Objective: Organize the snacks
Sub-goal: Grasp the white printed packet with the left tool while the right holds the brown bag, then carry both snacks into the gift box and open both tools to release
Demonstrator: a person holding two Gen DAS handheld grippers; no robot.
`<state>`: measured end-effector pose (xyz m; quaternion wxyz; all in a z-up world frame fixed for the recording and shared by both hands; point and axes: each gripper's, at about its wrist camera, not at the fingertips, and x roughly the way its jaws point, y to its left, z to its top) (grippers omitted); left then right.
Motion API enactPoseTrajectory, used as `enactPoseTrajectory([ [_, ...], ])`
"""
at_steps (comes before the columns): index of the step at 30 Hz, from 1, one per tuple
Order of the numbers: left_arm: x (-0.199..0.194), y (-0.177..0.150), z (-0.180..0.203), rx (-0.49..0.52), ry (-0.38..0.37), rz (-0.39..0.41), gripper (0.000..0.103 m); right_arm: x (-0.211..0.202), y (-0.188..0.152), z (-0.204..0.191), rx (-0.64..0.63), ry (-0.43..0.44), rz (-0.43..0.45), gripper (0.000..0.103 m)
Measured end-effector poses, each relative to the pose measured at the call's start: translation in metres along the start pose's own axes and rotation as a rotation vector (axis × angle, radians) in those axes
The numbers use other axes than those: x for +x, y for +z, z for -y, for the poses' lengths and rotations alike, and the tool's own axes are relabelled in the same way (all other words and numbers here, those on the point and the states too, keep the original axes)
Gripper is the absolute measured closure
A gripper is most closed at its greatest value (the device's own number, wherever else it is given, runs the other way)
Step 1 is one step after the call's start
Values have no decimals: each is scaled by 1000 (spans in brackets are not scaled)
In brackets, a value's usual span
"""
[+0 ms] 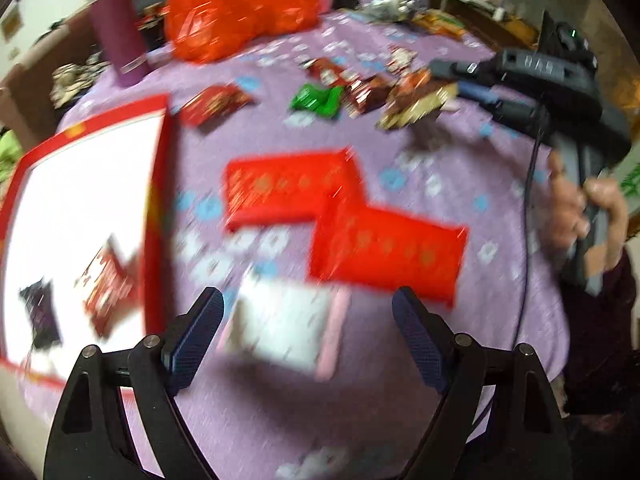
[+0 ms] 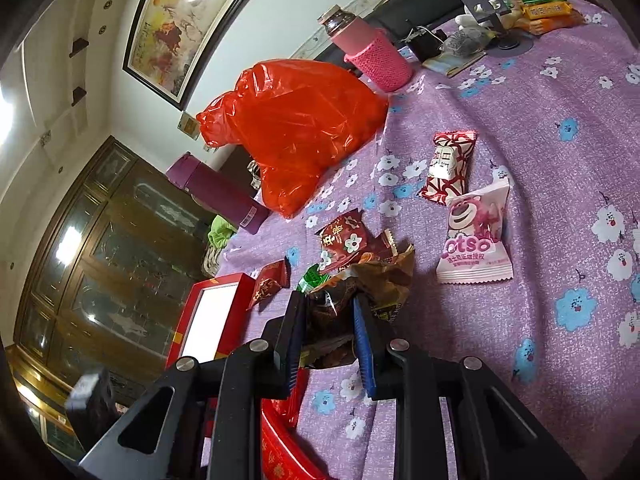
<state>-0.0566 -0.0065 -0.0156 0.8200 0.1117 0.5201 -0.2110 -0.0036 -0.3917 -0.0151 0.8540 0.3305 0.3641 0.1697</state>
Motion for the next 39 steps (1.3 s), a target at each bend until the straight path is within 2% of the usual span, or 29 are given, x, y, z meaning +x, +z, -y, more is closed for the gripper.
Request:
enactPoseTrajectory([
  [3,-6,-13,-9,-57,-30,-5,16,1,-1,0,2,3,-10,79],
  [5,-2,-13,-10,-60,-2,-1,16,2,-2,-2,-5,4,-16,79],
  [6,2,-12,-9,-48,33,3,16,3,-2,-2,-7,7,-21,78],
  [9,16,-8,-4,-10,63,-9,16,8,-4,-1,2,7,-47,76],
  [14,27,-6,-4,16,37,7,17,25,-9,-1,17,28,-146,74],
  [16,26,-7,1,51,25,44,25,32,-12,1,38,47,-182,74],
  [17,25,-7,3,69,16,58,37,37,-14,3,59,65,-209,70],
  [18,24,-8,6,91,6,69,41,40,-16,5,76,73,-226,62],
  [20,22,-10,8,108,-6,84,47,46,-17,14,136,83,-251,55],
  [22,21,-12,9,123,-14,100,49,48,-17,21,179,95,-249,55],
  [26,19,-13,7,119,-35,120,55,49,-16,20,182,114,-215,52],
  [28,17,-14,5,104,-60,126,55,51,-16,17,160,118,-198,56],
  [30,16,-15,2,88,-83,131,56,56,-16,17,150,102,-198,73],
  [33,10,-18,-5,58,-96,150,56,53,-16,11,112,79,-159,81],
  [36,-1,-18,-13,38,-83,183,56,37,-13,-7,19,95,-74,84],
  [39,-14,-18,-20,26,-67,222,56,25,-13,-19,-31,118,-29,84],
])
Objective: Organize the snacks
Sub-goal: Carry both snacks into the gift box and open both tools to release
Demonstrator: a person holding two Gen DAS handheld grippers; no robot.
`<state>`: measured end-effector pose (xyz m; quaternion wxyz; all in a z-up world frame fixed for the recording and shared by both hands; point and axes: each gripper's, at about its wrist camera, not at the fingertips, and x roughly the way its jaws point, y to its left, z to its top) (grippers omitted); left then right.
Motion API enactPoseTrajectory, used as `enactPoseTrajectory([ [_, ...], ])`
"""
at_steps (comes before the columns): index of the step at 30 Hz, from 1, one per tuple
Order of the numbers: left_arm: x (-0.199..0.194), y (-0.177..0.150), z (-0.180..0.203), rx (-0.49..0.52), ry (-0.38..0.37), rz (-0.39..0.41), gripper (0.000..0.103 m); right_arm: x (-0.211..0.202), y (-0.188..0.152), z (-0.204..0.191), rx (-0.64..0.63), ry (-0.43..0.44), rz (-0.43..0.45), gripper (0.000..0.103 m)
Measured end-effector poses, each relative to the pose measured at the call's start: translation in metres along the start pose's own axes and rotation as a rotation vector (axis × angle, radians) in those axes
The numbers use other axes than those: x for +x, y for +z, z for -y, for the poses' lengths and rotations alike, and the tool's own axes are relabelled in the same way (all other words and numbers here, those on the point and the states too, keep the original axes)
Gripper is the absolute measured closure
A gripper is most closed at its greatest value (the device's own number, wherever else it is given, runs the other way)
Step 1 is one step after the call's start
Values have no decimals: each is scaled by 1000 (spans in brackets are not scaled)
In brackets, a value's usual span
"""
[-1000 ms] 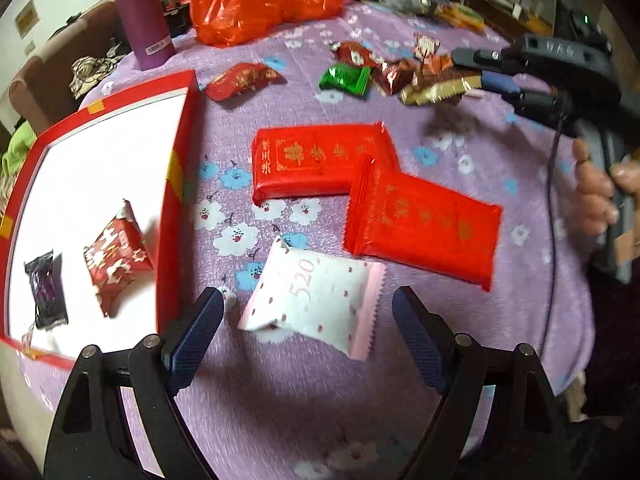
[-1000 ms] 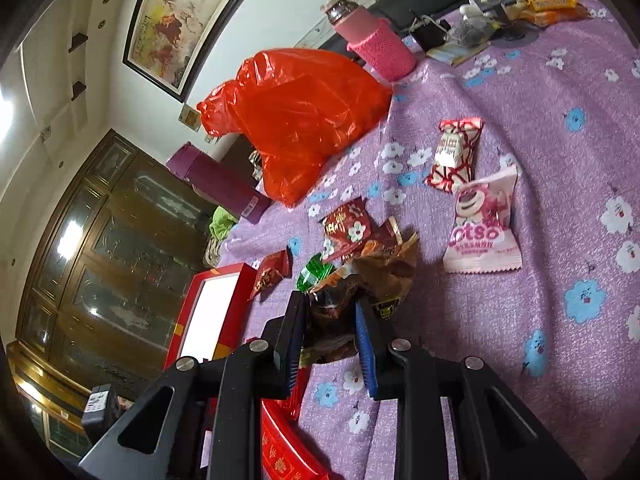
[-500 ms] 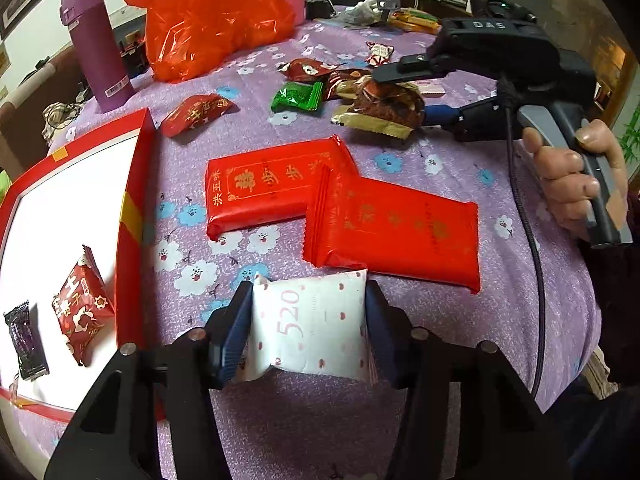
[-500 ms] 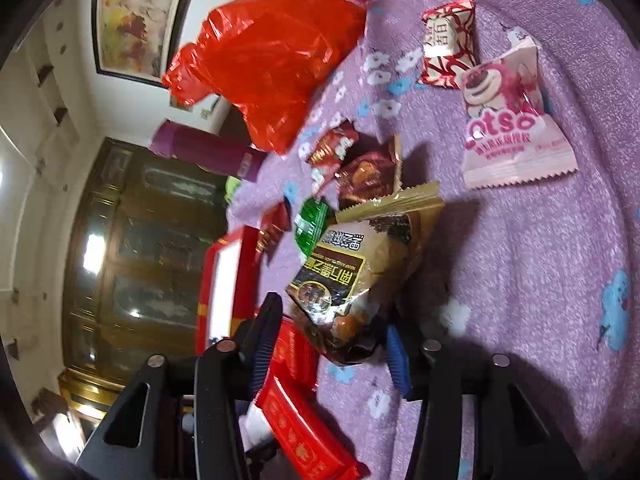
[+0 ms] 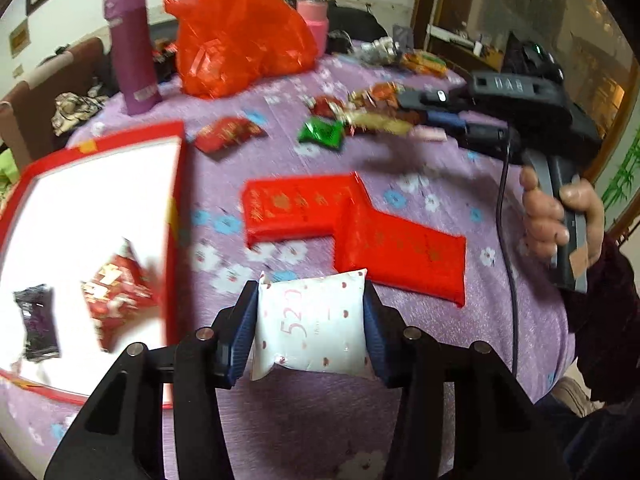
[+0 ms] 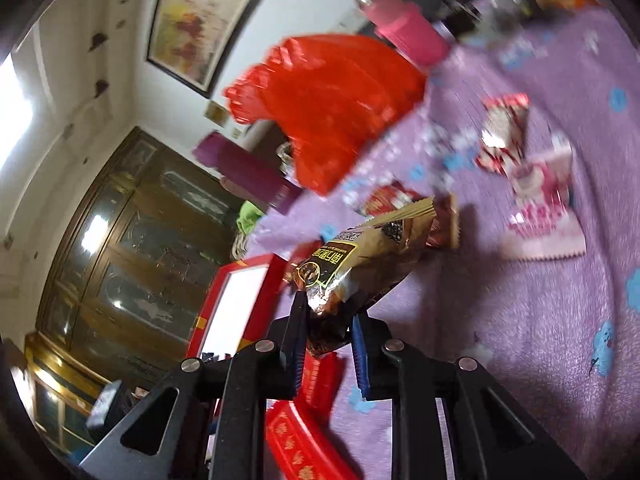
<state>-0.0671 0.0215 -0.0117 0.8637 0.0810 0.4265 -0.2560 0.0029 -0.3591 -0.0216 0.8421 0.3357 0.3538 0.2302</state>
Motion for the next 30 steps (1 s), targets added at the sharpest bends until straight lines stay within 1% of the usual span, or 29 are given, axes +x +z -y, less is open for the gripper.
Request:
enactPoseTrajectory([
  [3,-17,7,-9,-11,33,51,56,2,-3,-11,-4,29,-4,84],
  [6,-32,10,-29,-40,116,100,56,10,-7,-21,4,80,-41,84],
  [8,-37,10,-45,-70,152,109,56,20,-10,-34,-11,99,-68,84],
  [12,-42,4,-78,-136,229,115,56,58,-18,-68,-47,143,-153,84],
  [13,-44,0,-87,-147,268,119,56,67,-19,-76,-53,149,-169,84],
  [15,-44,-2,-98,-165,315,119,56,85,-25,-92,-71,167,-202,84],
  [16,-41,-3,-106,-175,353,114,56,98,-29,-104,-90,176,-220,84],
  [20,-29,0,-123,-193,473,92,56,134,-41,-128,-140,170,-267,84],
  [23,-23,1,-129,-200,539,91,55,162,-52,-140,-151,156,-310,84],
  [24,-20,3,-131,-202,571,87,54,166,-55,-141,-154,149,-318,81],
  [25,-20,2,-134,-202,586,85,54,174,-58,-143,-155,133,-331,80],
  [26,-19,3,-136,-205,604,86,50,180,-60,-145,-156,124,-343,80],
  [28,-20,2,-139,-217,624,91,49,182,-62,-150,-166,119,-346,78],
  [30,-21,2,-140,-212,643,94,47,176,-60,-152,-185,116,-326,65],
])
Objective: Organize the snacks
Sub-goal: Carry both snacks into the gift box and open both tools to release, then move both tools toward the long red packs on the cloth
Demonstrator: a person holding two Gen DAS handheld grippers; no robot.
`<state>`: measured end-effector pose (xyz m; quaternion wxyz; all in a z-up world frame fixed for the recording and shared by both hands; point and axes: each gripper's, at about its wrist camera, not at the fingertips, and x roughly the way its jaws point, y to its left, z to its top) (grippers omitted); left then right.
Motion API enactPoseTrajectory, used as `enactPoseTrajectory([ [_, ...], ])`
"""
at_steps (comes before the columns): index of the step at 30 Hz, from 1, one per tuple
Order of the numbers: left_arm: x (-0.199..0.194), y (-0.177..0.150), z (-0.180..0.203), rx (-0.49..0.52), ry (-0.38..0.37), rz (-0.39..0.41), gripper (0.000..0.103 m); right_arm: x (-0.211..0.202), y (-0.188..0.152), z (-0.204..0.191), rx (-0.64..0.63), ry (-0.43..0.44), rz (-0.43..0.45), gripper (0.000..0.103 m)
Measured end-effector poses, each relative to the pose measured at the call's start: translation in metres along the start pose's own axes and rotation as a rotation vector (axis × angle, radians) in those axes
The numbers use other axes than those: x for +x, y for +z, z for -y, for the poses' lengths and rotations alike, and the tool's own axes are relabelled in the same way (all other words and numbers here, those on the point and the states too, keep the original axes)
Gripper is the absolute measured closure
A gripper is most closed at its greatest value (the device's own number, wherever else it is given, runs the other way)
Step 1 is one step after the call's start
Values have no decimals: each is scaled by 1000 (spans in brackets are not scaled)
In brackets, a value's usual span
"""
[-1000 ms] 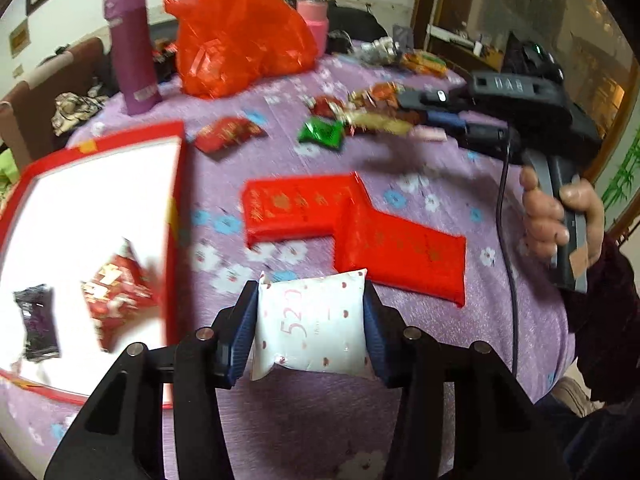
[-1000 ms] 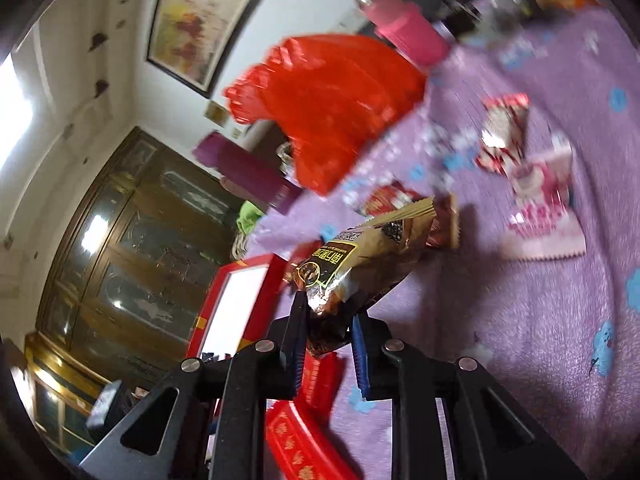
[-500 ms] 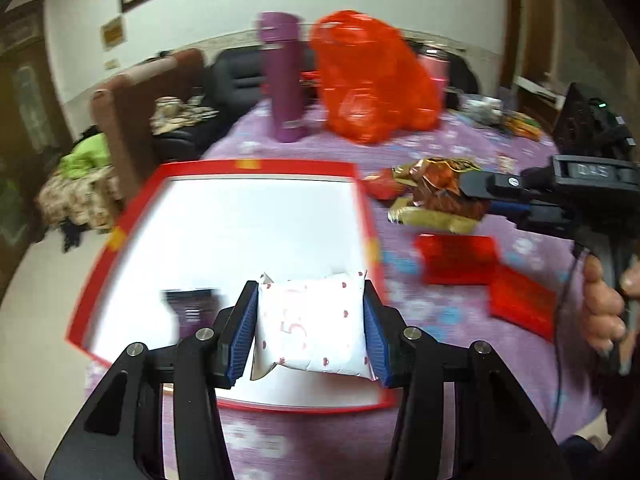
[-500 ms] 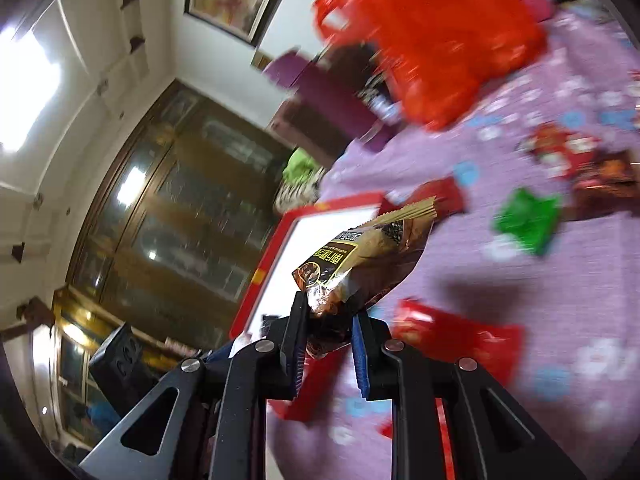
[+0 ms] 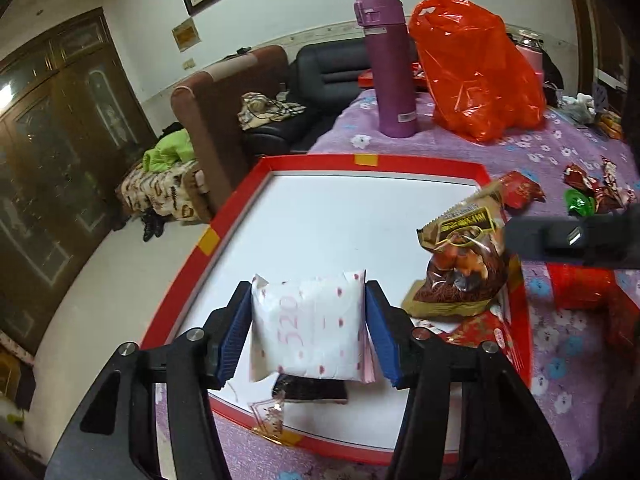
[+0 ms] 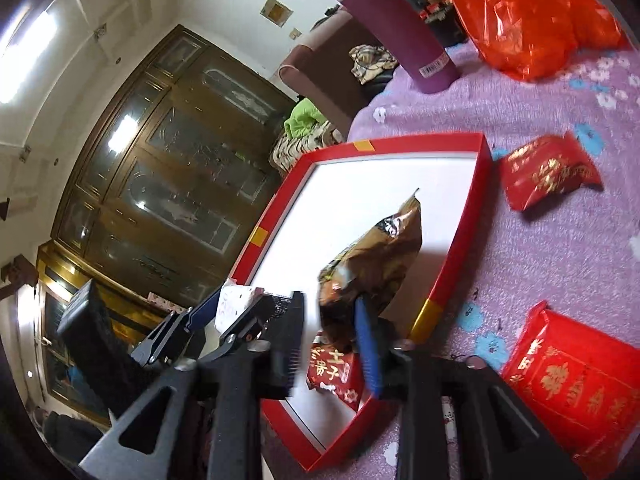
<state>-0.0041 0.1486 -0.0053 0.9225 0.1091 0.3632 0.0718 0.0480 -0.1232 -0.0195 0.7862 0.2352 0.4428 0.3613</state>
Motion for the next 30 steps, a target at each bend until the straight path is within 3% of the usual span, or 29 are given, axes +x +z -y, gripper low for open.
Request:
enactPoseTrajectory([
  [4,-5,2,-4,-5,20,2,43,-26,1,1,-4,3,63,62],
  [8,-15,4,-6,-12,25,23,39,-47,0,7,-3,-27,93,52],
  [20,-38,9,-2,-3,36,61,35,-114,-12,23,13,-75,151,49],
  [24,-40,9,4,11,31,58,34,-129,-21,28,-22,-139,105,42],
  [30,-40,6,23,55,6,40,26,-150,-45,49,-93,-313,-36,33],
])
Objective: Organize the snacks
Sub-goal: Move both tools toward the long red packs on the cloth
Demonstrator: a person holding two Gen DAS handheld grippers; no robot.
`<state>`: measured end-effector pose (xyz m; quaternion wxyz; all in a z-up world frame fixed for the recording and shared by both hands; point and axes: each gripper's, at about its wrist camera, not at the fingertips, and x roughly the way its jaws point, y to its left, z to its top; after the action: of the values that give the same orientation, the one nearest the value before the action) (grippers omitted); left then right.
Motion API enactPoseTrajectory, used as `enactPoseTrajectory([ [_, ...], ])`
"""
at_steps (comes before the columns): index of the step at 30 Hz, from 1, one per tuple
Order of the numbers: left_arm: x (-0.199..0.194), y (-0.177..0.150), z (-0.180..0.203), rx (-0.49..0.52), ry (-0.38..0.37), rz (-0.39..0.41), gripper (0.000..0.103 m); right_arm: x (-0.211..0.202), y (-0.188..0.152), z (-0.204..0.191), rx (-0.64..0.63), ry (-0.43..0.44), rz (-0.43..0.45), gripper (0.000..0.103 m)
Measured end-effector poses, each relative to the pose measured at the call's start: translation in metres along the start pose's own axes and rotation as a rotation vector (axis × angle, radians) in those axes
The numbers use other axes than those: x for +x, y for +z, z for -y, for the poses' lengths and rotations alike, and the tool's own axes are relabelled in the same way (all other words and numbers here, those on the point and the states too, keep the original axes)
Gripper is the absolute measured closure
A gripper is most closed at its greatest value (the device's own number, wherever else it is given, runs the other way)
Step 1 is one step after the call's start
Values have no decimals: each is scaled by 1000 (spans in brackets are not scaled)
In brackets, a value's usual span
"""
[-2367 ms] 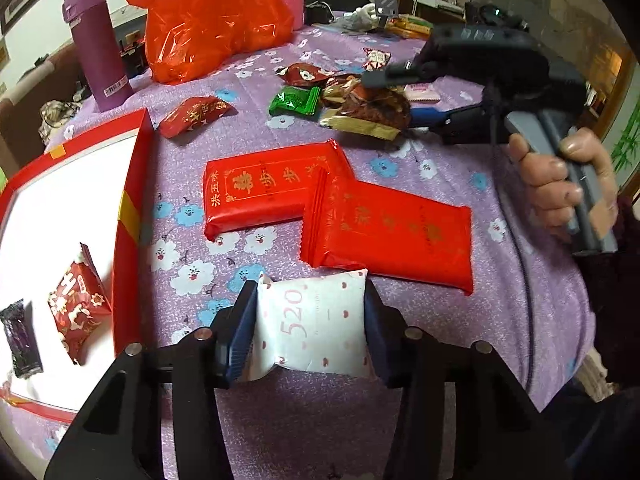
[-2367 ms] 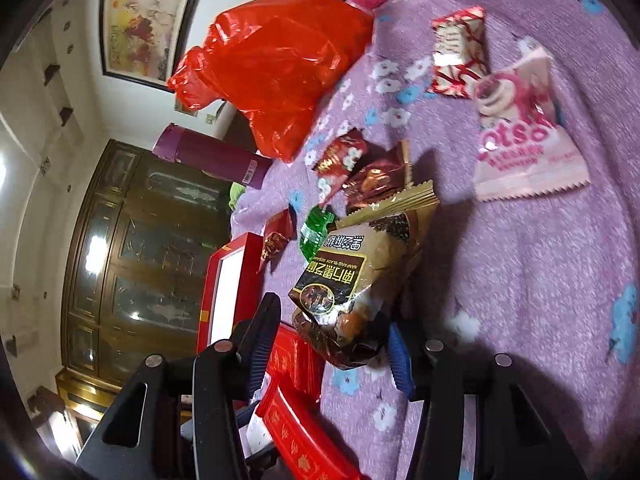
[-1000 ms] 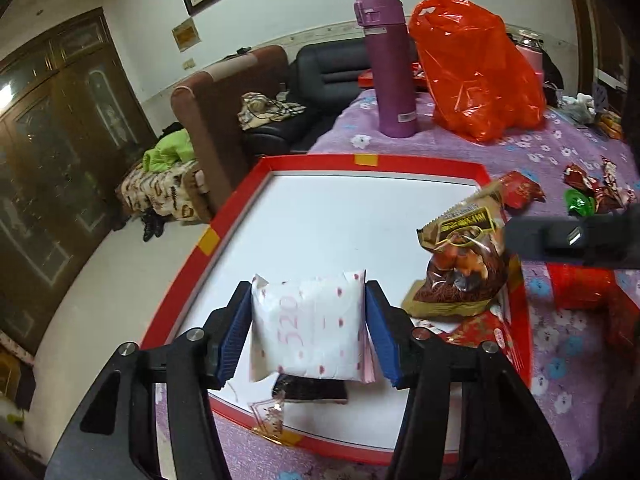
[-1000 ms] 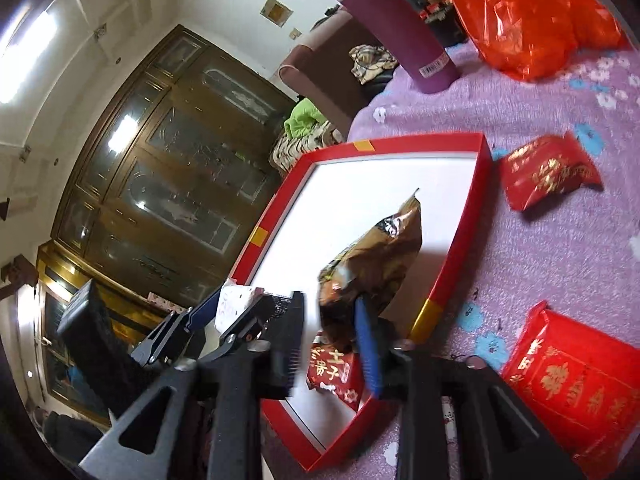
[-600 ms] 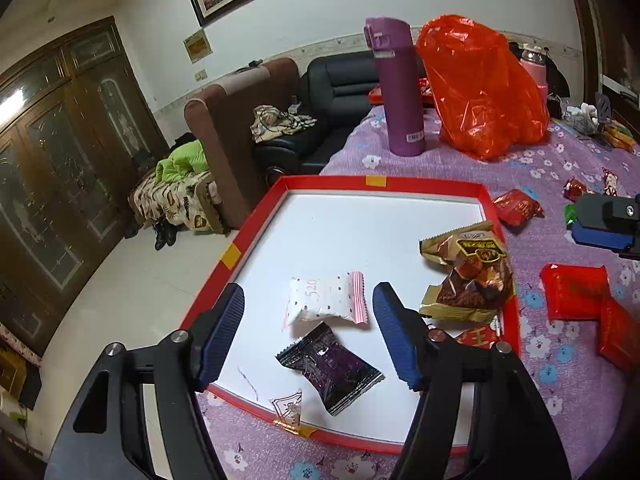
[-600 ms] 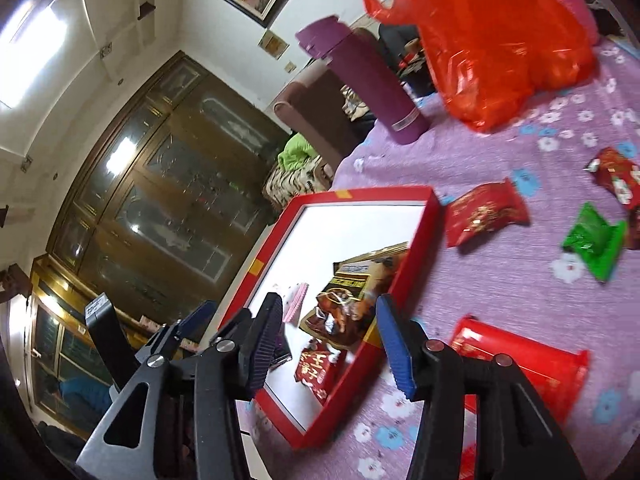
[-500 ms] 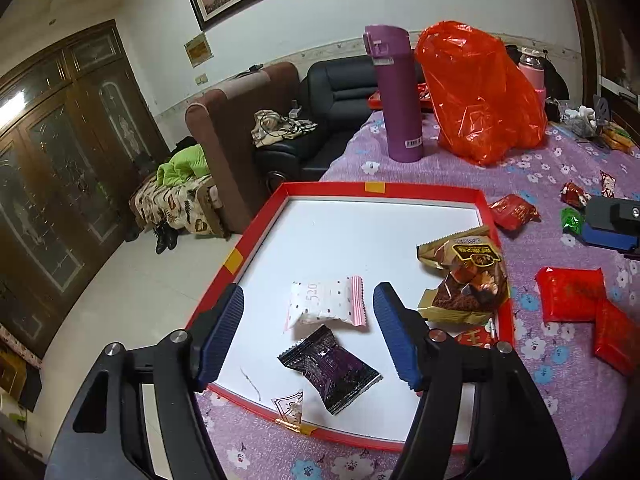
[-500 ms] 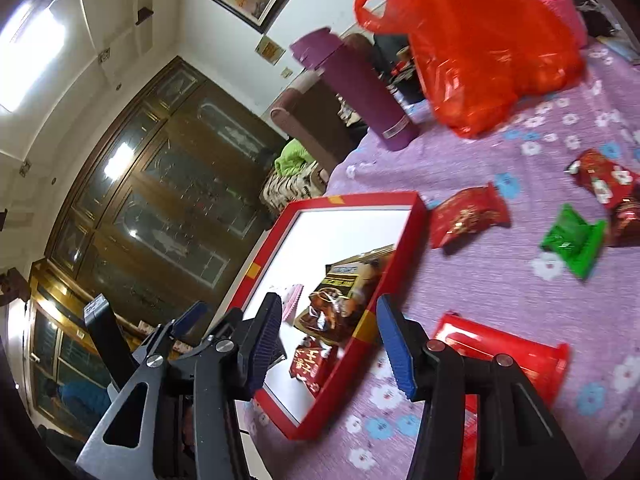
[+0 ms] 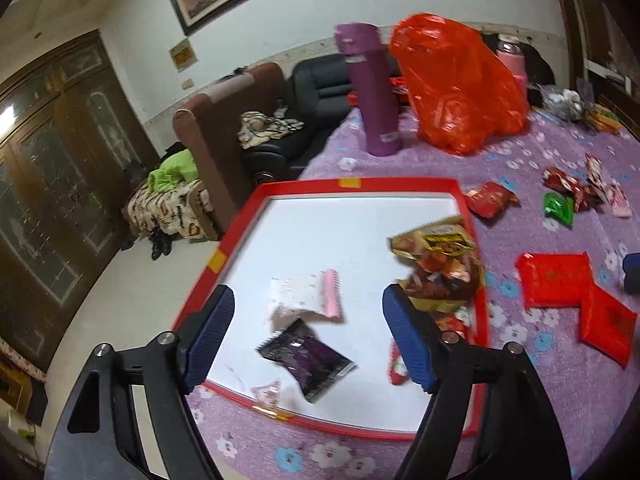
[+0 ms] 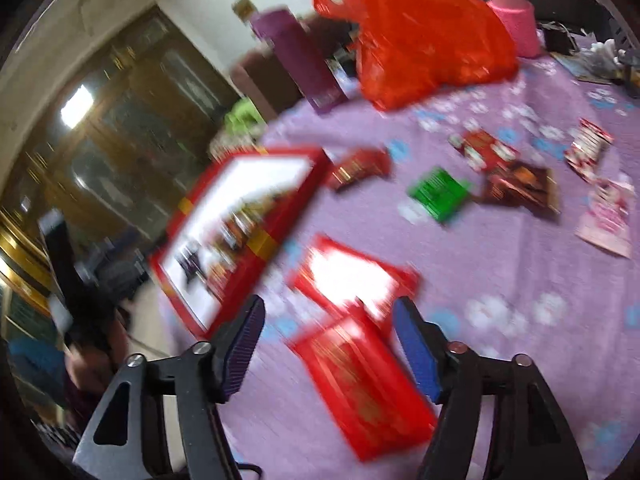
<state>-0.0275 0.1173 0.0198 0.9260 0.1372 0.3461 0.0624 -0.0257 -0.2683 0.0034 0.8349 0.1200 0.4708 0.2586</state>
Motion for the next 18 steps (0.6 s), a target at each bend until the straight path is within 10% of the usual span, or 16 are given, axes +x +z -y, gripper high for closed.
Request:
enactPoseTrajectory([
  [13,-20,4,87,309,-154,36,22,33,-42,-22,-309,-198,-153,25],
  [18,-17,11,109,407,-164,62,22,36,-42,-26,-375,-292,-131,52],
])
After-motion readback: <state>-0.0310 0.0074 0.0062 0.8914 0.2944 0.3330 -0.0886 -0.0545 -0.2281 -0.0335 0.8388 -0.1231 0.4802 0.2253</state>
